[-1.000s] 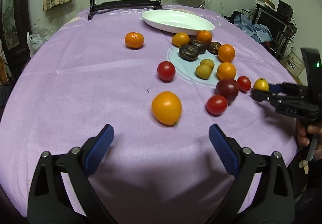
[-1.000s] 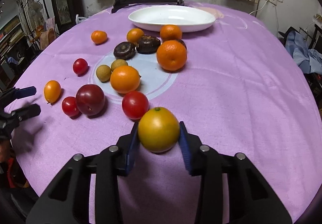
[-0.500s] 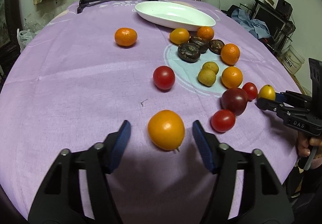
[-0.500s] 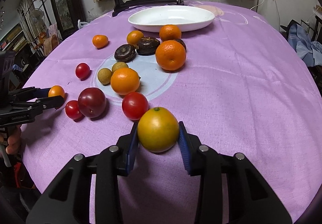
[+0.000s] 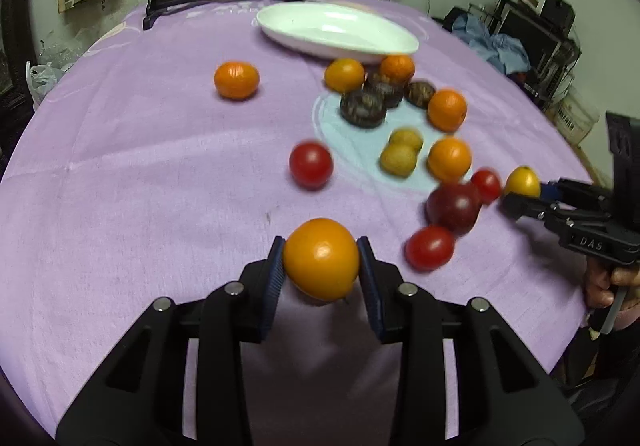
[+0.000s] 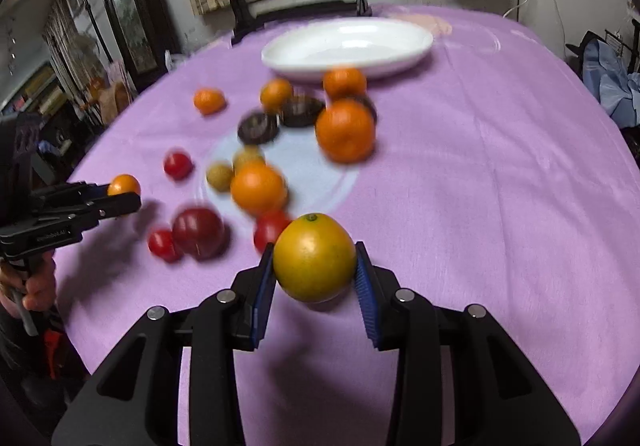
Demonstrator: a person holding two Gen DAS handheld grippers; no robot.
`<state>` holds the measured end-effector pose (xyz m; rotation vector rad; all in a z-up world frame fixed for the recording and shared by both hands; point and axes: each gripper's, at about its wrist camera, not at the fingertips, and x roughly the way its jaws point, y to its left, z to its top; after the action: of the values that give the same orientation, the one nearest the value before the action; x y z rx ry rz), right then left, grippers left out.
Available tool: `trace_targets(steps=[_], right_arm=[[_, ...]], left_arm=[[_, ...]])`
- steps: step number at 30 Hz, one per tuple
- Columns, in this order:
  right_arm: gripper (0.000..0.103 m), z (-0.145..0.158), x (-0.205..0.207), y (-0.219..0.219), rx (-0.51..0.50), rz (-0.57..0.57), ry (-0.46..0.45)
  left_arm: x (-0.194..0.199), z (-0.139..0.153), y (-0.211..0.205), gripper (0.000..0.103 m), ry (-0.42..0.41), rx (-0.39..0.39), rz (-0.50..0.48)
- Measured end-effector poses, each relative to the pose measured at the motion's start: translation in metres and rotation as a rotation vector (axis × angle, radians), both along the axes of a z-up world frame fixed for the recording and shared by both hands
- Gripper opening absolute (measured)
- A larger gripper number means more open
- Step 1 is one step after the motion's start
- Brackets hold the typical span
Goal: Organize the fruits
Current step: 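Carry both fruits over the white plate and open both tools to release them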
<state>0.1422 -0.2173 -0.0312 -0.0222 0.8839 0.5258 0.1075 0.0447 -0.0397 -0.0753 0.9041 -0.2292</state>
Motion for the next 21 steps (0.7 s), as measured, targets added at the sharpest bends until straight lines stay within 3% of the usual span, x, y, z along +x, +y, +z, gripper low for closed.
trace_targets(steps=[5,8,11,15,21], right_arm=[[0.038,0.038,0.048,0.016,0.044,-0.022,-0.133],[0.038,0.047,0.101,0.032,0.041,-0.059,-0.172],[0.038,0.043,0.155,0.045,0.037,-0.082,-0.137],[0.038,0.026,0.211,0.058,-0.005,-0.096,-0.053],[0.038,-0.001,0.248,0.068,-0.060,-0.088,0.037]], left_arm=[[0.038,0.036,0.001,0.036,-0.094,-0.020,-0.006],[0.089,0.057,-0.003,0.036,-0.121,-0.074,-0.019],[0.153,0.065,-0.014,0.036,-0.116,-0.059,-0.004],[0.231,0.051,-0.023,0.036,-0.022,-0.058,0.038],[0.288,0.019,-0.037,0.037,0.085,0.026,0.047]])
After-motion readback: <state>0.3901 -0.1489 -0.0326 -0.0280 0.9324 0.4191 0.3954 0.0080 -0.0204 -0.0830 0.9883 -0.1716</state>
